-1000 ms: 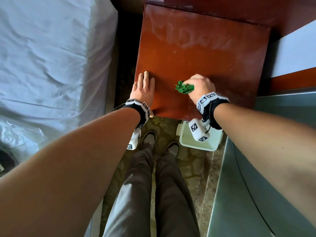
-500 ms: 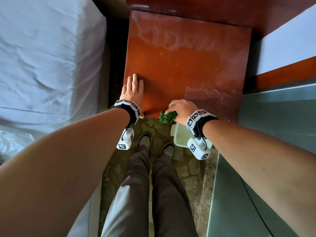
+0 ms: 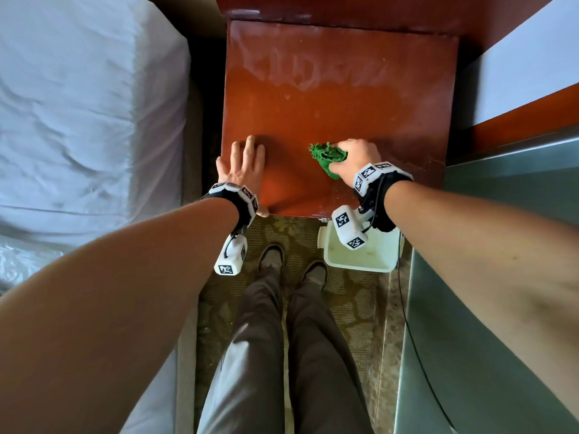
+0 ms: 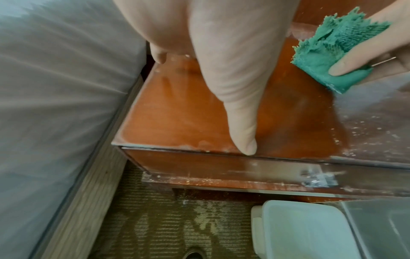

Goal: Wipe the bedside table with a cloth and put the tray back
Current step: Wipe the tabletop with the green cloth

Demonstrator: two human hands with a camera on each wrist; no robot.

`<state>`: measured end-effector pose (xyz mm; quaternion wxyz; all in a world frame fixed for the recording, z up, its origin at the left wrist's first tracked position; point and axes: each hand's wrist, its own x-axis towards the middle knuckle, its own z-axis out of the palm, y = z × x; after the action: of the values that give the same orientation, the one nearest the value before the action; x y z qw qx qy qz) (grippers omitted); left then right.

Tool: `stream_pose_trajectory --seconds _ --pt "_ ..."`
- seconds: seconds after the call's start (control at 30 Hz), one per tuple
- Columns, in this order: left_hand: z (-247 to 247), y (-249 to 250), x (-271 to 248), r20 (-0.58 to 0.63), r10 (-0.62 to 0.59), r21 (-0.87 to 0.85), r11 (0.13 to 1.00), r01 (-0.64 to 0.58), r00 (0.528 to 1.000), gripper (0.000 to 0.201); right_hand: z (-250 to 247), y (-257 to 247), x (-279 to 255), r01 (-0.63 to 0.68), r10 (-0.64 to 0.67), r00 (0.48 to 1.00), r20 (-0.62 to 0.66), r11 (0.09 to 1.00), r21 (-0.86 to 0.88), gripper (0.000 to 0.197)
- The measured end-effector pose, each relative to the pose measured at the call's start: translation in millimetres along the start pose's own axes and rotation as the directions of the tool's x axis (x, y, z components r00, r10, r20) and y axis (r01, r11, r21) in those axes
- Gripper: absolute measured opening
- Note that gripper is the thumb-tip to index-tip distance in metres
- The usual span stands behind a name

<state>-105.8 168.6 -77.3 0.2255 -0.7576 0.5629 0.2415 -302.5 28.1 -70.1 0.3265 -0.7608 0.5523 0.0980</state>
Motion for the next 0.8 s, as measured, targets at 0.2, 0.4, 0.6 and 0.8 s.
stream_pose_trajectory --seconds 0.2,0.4,0.6,0.8 --pt "-14.7 38.9 8.4 0.009 0.12 -0.066 0.991 -0.119 0.993 0.15 -25.4 23.9 10.0 -0.098 0.106 0.975 -0.193 0.994 0.047 0.04" --pt "-19.5 63.4 18.8 0.119 0.112 -0.026 0.994 -0.11 0.987 0.156 -36.6 37.6 25.2 -0.098 0.083 0.98 -0.181 0.992 -0.077 0.039" --pt "-14.2 64.7 19.8 0.062 0.083 0.076 0.993 -0.087 0.995 0.159 -23.0 31.5 18.0 0.049 -0.062 0.989 -0.136 0.994 -0.102 0.03" --pt "-16.0 64.4 18.5 0.065 0.077 0.086 0.993 -0.083 0.995 0.159 7.0 21.6 -10.9 0.263 -0.267 0.963 -0.028 0.96 -0.097 0.017"
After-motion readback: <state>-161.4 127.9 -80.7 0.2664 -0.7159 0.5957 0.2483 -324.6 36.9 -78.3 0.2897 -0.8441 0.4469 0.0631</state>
